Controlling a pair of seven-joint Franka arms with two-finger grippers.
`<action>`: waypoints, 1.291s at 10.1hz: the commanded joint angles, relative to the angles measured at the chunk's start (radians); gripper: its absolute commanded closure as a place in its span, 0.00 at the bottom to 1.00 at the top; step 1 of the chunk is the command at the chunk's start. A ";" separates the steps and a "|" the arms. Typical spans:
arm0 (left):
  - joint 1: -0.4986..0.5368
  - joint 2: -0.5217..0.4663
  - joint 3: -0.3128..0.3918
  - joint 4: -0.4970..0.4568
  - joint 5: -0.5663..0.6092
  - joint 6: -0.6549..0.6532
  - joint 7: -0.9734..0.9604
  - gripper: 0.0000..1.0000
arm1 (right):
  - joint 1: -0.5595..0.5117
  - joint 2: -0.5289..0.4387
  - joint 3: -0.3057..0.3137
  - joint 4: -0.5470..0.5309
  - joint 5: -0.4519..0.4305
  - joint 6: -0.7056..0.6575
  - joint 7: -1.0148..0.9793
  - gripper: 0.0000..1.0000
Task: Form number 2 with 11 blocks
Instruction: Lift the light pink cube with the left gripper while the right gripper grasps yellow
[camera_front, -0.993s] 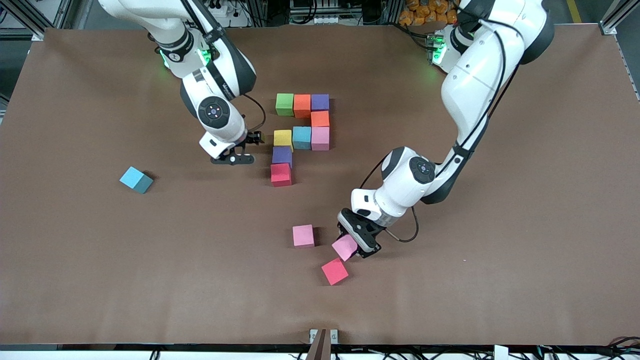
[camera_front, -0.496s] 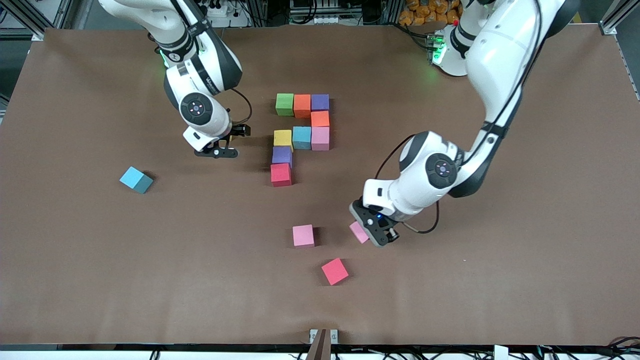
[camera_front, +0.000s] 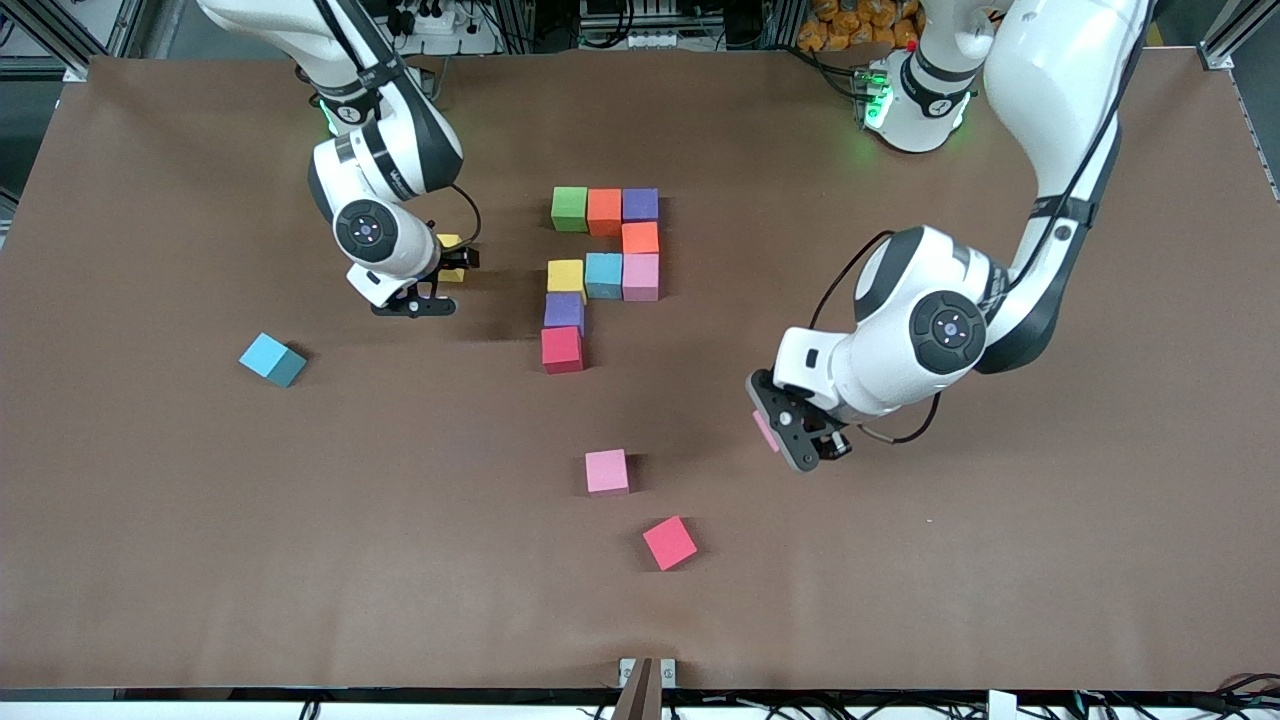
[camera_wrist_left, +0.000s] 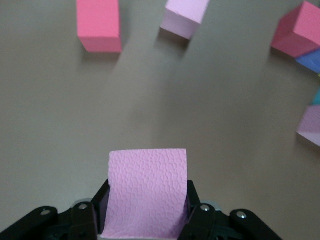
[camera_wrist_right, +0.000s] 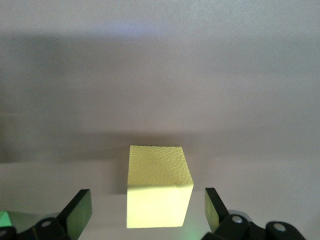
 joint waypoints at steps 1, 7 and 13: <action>0.005 -0.073 0.009 -0.033 0.029 -0.094 0.154 1.00 | -0.013 -0.041 -0.006 -0.063 0.011 0.043 -0.045 0.00; 0.065 -0.091 -0.001 -0.033 0.017 -0.148 0.274 1.00 | -0.013 -0.029 -0.006 -0.127 0.026 0.140 -0.045 0.00; 0.076 -0.053 -0.001 -0.033 -0.035 -0.148 0.377 0.98 | -0.013 -0.028 -0.006 -0.134 0.093 0.154 -0.069 0.00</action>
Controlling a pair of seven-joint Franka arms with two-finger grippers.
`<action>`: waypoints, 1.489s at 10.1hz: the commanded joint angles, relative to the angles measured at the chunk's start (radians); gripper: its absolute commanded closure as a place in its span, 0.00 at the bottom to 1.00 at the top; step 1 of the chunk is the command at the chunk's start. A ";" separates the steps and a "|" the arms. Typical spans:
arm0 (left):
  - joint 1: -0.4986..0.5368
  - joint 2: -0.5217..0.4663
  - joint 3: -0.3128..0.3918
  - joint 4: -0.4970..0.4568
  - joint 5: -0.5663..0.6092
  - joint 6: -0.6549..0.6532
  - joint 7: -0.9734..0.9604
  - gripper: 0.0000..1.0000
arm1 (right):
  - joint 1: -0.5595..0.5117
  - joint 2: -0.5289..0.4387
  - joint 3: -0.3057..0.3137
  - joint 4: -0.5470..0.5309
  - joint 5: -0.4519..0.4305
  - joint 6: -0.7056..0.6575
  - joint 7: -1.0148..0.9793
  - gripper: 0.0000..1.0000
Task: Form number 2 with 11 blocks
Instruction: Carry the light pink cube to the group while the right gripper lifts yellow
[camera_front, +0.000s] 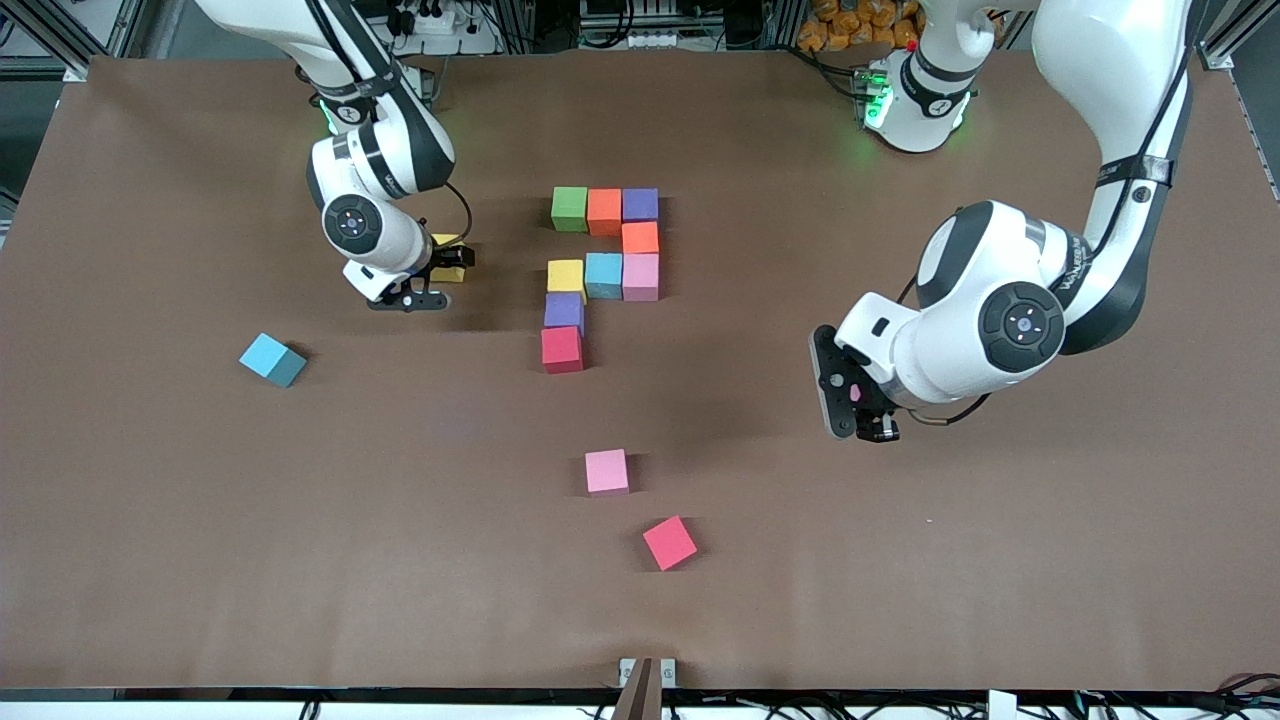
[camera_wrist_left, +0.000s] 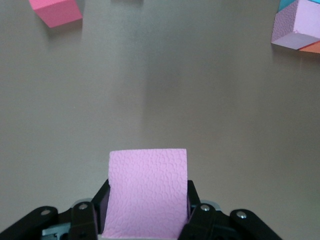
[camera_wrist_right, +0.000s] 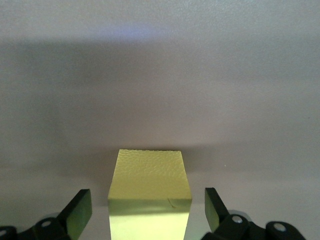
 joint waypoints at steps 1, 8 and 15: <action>-0.008 0.031 -0.009 0.007 -0.049 -0.001 0.050 0.97 | -0.011 -0.027 0.005 -0.025 0.032 0.011 -0.029 0.00; -0.133 0.136 -0.012 0.054 -0.118 0.252 0.077 0.99 | -0.019 -0.029 0.007 -0.032 0.032 0.080 -0.144 1.00; -0.309 0.245 -0.016 0.046 -0.167 0.508 0.114 1.00 | 0.016 -0.026 0.039 0.212 -0.113 -0.054 -0.370 1.00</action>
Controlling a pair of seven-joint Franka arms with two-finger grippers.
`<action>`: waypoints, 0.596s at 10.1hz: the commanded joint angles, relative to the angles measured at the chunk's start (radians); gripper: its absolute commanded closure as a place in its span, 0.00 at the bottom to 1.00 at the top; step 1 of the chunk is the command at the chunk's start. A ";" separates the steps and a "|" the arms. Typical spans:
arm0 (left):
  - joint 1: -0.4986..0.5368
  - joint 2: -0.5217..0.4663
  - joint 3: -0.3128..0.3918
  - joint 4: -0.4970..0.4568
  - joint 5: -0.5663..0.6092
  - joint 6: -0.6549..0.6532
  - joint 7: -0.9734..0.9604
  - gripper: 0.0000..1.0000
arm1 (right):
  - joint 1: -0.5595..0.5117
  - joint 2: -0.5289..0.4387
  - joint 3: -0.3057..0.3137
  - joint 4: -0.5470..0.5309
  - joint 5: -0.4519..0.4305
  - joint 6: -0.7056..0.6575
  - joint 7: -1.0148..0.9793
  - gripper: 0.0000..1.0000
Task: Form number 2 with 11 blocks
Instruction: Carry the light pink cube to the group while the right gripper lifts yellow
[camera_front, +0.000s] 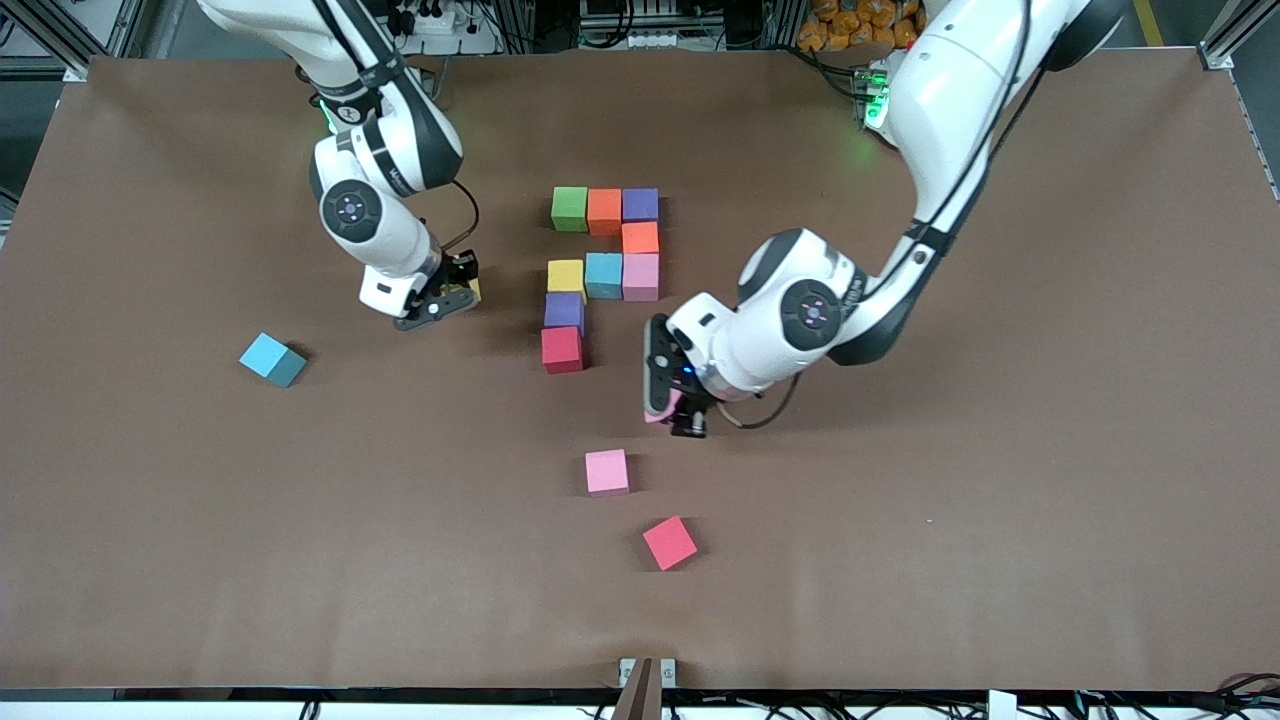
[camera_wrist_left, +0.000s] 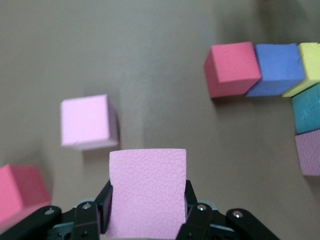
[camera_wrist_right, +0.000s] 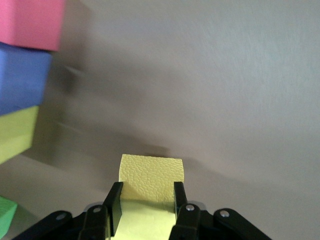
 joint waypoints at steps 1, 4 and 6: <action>-0.055 0.021 0.004 0.015 -0.030 0.030 0.042 1.00 | -0.002 -0.009 0.008 0.124 -0.101 -0.139 -0.051 1.00; -0.105 0.062 0.004 0.007 -0.031 0.079 0.045 1.00 | -0.005 0.005 0.005 0.181 -0.155 -0.209 -0.169 1.00; -0.120 0.085 0.004 0.004 -0.042 0.123 0.045 1.00 | -0.020 0.013 0.002 0.205 -0.203 -0.242 -0.234 1.00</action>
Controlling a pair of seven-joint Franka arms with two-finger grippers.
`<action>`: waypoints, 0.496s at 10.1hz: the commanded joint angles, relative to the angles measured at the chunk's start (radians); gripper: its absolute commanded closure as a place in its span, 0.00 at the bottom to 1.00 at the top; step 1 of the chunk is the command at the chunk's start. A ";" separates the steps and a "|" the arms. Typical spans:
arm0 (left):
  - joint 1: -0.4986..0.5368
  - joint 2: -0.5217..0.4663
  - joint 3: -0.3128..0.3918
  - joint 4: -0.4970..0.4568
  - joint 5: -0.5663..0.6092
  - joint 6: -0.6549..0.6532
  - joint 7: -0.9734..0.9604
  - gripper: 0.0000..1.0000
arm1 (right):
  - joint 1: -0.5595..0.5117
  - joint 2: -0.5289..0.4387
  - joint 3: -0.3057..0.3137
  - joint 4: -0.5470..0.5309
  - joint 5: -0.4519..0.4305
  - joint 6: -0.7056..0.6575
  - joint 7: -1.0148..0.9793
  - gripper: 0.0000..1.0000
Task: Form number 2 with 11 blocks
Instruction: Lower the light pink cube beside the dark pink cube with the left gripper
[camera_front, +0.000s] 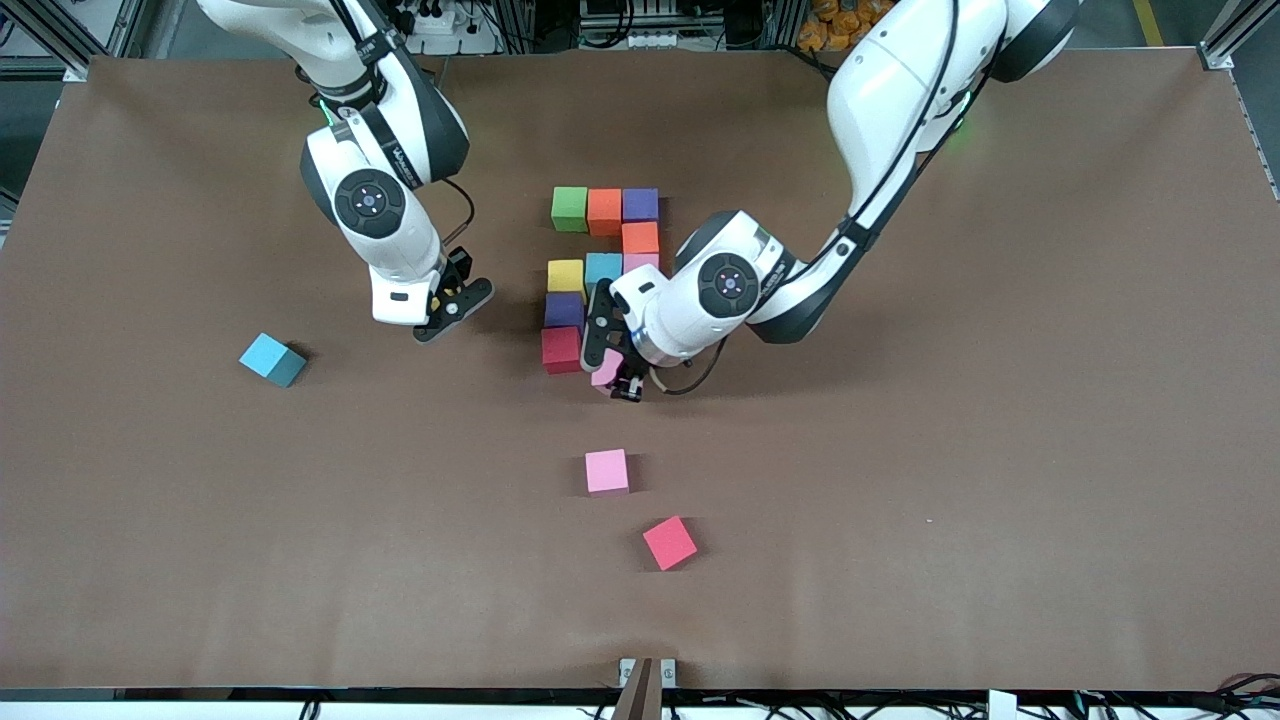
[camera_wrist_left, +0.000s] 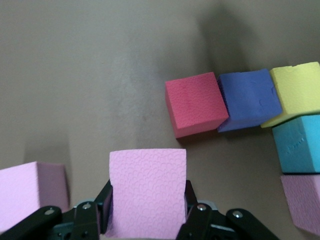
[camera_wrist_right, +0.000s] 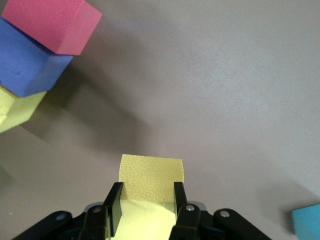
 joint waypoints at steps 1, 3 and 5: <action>-0.010 0.013 0.004 -0.013 -0.063 0.040 0.038 1.00 | -0.028 0.015 0.001 0.057 -0.039 -0.077 -0.066 1.00; 0.010 -0.002 -0.038 -0.095 -0.097 0.105 0.040 1.00 | -0.060 0.024 -0.001 0.077 -0.054 -0.101 -0.112 1.00; 0.054 -0.027 -0.082 -0.164 -0.099 0.134 0.051 1.00 | -0.069 0.024 -0.001 0.077 -0.066 -0.102 -0.129 1.00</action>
